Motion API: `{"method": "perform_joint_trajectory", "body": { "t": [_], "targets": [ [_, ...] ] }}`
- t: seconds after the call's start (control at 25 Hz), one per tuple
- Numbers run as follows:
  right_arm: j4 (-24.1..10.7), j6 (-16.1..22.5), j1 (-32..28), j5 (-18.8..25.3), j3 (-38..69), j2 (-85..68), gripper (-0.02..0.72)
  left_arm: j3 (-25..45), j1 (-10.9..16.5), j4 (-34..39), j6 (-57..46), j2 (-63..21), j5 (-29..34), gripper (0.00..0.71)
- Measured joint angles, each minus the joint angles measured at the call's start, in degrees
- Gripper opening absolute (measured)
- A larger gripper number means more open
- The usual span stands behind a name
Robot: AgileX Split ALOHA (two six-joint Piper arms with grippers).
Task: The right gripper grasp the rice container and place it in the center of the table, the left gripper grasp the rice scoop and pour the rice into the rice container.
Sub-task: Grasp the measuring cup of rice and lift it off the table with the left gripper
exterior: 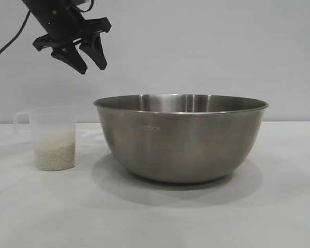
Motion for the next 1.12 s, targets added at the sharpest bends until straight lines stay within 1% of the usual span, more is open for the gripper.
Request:
{"method": "perform_joint_trajectory", "body": {
  "t": [0.08,0.16,0.2,0.44,0.52,0.6,0.68,0.72,0.76,0.88,1.0,1.08,1.12],
  "targets": [
    [-1.8,2.0,0.0,3.9,0.0,-3.1,0.37,0.0,0.0,0.1,0.0,0.0,0.5,0.33],
    [-2.4,3.1,0.0,6.5,0.6,-6.5,0.37,0.0,0.0,0.1,0.0,0.0,0.5,0.33],
    [-2.4,3.2,0.0,7.1,1.4,-7.9,0.37,0.0,0.0,0.1,0.0,0.0,0.5,0.33],
    [-2.5,3.4,0.0,7.9,2.3,-16.0,0.37,-0.1,0.0,0.2,0.4,-0.3,2.7,0.33],
    [-2.6,3.4,0.0,8.0,2.3,-18.1,0.37,-0.1,0.0,0.3,3.7,-1.5,4.7,0.33],
    [-2.8,3.4,0.0,8.0,2.3,-20.0,0.37,1.2,0.0,-2.3,8.0,-3.6,5.2,0.33],
    [-2.8,3.3,0.0,8.2,2.3,-20.9,0.37,5.6,0.0,-8.4,12.9,-7.1,2.9,0.33],
    [-3.1,3.3,0.0,8.3,2.3,-21.0,0.37,8.5,-0.1,-12.4,15.7,-9.3,1.2,0.286],
    [-3.1,3.3,0.0,8.4,2.3,-21.0,0.37,11.1,-0.1,-16.1,20.0,-11.7,-1.1,0.268],
    [-3.1,3.2,0.0,8.4,2.3,-21.0,0.37,19.9,-0.1,-32.2,36.8,-18.3,-7.9,0.275],
    [-3.1,3.2,0.0,8.4,2.3,-21.0,0.37,28.2,-0.1,-53.8,57.5,-23.8,-13.6,0.275],
    [-3.1,3.2,0.0,8.4,2.3,-21.0,0.37,31.9,-0.1,-62.6,68.9,-26.4,-14.8,0.275],
    [-3.2,3.2,0.0,8.4,2.3,-21.0,0.37,33.2,-0.1,-64.8,72.1,-27.0,-14.8,0.275]
  ]
}}
